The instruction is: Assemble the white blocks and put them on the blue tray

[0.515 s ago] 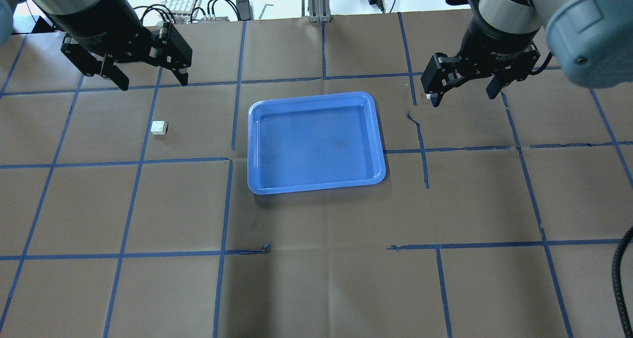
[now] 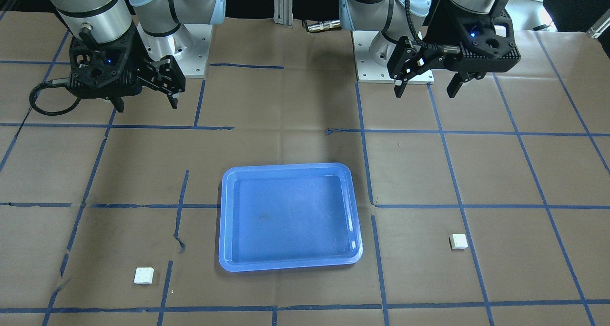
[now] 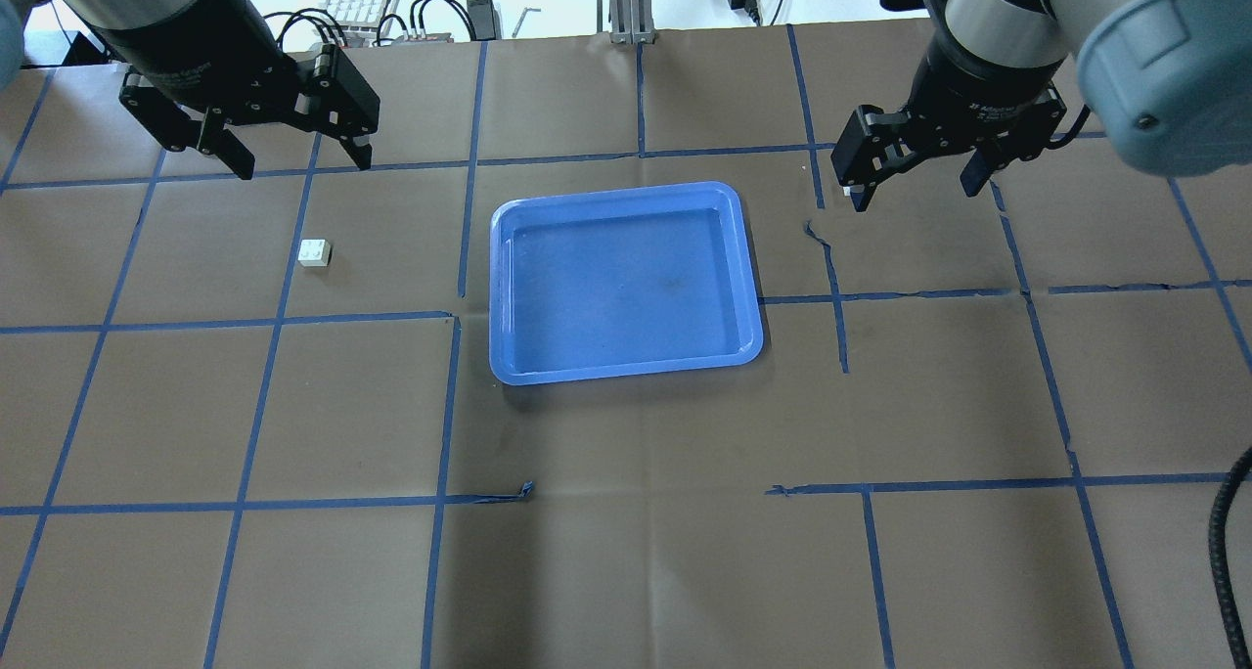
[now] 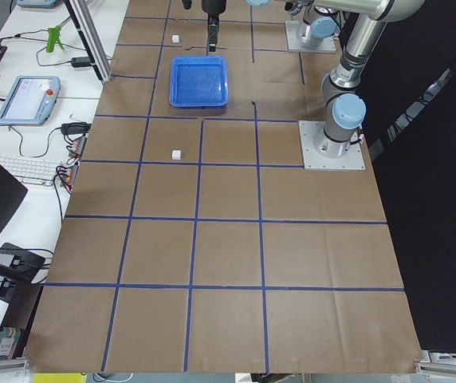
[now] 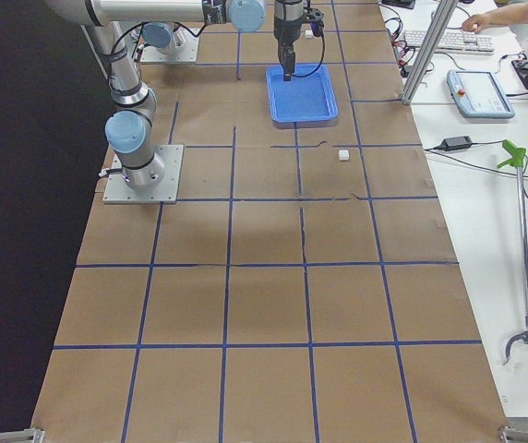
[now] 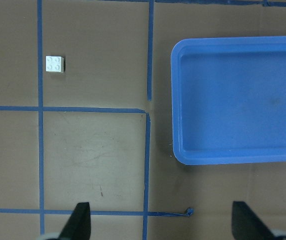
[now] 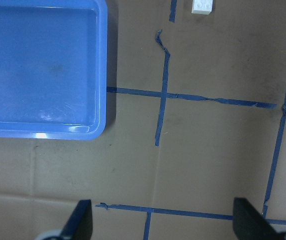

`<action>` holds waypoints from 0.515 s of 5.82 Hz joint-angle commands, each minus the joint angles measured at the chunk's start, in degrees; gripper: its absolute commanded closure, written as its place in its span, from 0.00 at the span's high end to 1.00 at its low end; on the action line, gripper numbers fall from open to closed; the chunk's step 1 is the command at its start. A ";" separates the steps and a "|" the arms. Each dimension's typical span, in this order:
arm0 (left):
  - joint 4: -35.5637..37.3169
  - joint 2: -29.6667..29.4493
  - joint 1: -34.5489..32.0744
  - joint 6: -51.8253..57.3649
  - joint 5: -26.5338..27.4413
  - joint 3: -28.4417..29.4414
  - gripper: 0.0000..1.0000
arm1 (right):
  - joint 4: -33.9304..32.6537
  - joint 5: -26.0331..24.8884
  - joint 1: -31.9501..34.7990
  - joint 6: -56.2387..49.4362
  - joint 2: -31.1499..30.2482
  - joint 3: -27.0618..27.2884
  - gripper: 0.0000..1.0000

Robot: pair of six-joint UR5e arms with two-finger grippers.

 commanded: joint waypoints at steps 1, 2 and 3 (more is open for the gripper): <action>0.08 0.01 0.49 0.00 0.06 0.00 0.99 | -0.06 0.09 -0.36 -1.39 0.28 0.20 1.00; -0.01 -0.34 1.71 0.35 3.28 -1.39 0.99 | -0.58 0.44 -1.41 -7.32 0.46 0.12 1.00; 0.69 -3.56 4.68 1.48 3.75 -1.58 0.99 | -1.98 0.88 -3.07 -18.60 0.55 0.12 1.00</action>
